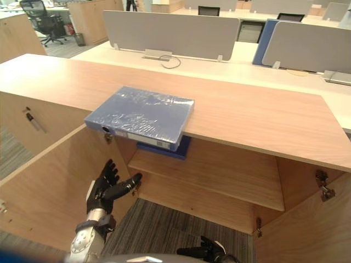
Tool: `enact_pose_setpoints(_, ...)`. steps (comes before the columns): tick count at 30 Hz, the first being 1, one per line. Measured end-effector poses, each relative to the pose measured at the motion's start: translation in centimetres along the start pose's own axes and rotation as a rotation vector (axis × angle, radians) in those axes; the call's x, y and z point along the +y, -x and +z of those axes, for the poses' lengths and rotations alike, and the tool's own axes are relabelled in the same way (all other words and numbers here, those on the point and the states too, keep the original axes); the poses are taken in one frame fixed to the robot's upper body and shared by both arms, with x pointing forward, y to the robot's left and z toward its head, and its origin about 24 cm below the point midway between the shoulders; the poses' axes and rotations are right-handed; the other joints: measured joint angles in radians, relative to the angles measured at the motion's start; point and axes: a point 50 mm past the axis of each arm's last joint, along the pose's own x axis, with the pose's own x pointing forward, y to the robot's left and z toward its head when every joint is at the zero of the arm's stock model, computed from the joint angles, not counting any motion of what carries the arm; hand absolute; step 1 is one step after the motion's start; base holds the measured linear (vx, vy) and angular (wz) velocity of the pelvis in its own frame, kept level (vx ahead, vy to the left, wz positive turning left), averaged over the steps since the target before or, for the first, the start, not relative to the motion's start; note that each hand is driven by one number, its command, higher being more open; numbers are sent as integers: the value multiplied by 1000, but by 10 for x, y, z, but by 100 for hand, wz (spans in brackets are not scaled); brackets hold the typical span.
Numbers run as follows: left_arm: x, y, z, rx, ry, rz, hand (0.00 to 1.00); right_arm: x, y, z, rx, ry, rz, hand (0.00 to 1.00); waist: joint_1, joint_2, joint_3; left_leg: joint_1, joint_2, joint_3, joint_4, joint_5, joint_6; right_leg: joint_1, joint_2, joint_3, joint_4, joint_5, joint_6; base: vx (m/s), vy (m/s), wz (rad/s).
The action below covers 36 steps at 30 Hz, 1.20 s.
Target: Walk over to the cabinet, pick up the folder, carry it to the office cabinet, place the folder inside the office cabinet, then close the office cabinet door
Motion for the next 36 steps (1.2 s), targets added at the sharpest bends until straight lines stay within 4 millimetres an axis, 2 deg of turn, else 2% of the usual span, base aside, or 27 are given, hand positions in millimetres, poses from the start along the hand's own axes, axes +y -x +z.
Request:
enact_pose_setpoints(3,9,1,21,-86,-180,85,100,1,1,-4,13,-2,9,100,7,6,-11,-8,1,-9,8,-2,-2,10,3,-2,-12,4,-1,-88,-9,6)
enact_pose_setpoints(10,36,9,66,-266,-542,383,100,7,1,-11,41,-12,30,100,8,-4,-47,-9,17,-16,7,4,-6,17,25,-6,-40,17,-11,-41,-13,2)
enact_pose_setpoints(11,36,9,68,-275,-553,392,100,7,1,-12,41,-12,31,100,8,-5,-48,-9,18,-16,7,4,-7,17,26,-6,-41,18,-12,0,0,0)
enact_pose_setpoints(14,31,11,92,-390,-657,454,100,9,1,-12,41,-15,35,100,8,-10,-52,-10,23,-14,7,5,-9,16,32,-4,-47,21,-15,-3,-5,-1)
enact_pose_setpoints(19,10,10,138,-645,-692,516,100,9,1,-13,37,-20,35,100,8,-10,-65,-13,34,8,8,2,-14,13,41,16,-56,27,-21,-8,-2,-12)
enact_pose_setpoints(24,-6,9,149,-739,-720,487,100,7,2,-15,37,-42,27,100,4,-4,-77,-12,38,17,8,-2,-19,8,48,26,-59,28,-23,-6,-3,-6)
enact_pose_setpoints(30,-10,8,152,-788,-800,426,100,3,3,-17,30,-58,14,100,3,3,-85,-8,54,54,8,-7,-27,-9,63,64,-58,33,-32,8,5,-17)
enact_pose_setpoints(36,-19,2,145,-808,-891,286,100,-5,5,-19,37,-58,-4,100,-2,27,-96,-6,62,67,5,-8,-29,-23,70,84,-55,33,-38,-13,4,-10)
